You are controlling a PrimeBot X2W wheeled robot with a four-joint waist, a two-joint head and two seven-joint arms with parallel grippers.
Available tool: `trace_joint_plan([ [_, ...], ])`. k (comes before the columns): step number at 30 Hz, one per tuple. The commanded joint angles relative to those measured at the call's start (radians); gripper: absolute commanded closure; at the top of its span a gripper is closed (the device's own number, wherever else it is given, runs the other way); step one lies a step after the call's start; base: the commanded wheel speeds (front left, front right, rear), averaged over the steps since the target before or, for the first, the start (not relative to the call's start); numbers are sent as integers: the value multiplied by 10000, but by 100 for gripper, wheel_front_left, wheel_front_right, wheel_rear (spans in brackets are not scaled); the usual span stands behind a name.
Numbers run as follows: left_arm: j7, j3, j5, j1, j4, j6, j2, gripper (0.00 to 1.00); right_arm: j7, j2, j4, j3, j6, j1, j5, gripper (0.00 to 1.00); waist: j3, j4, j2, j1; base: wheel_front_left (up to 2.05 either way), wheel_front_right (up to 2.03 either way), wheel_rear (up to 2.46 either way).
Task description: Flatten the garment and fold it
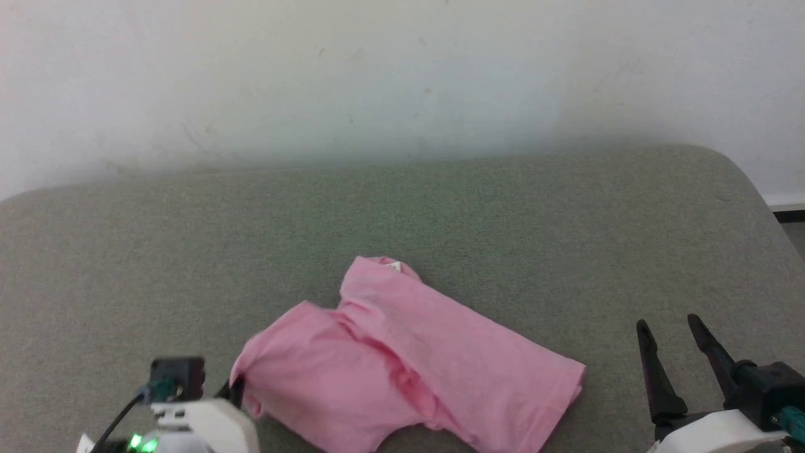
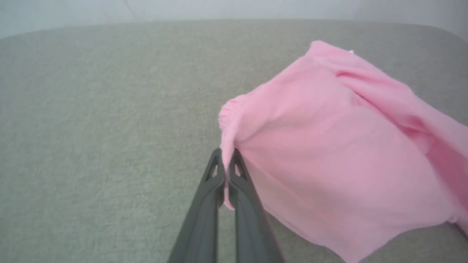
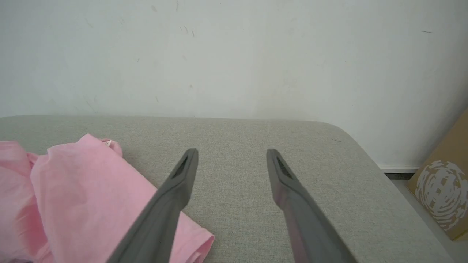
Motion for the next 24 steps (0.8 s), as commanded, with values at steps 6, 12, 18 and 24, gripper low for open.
trace_joint_plan([
  [6,213,851,-1245,2067,248,615,-295,100,-3,30,-115,117,-7,131,141,0,-49,294,0,0,0,0,0],
  [12,-583,1182,-1325,1557,-510,529,-374,0,47,30,-209,106,-7,89,138,0,28,402,0,0,0,0,0],
  [18,-341,895,-1036,-56,-766,63,27,0,98,30,-263,224,-7,-67,122,0,226,325,0,0,0,0,0],
  [24,888,223,-1220,-1290,530,-741,285,0,98,30,-238,428,-7,-310,70,0,469,-19,0,0,0,0,0],
])
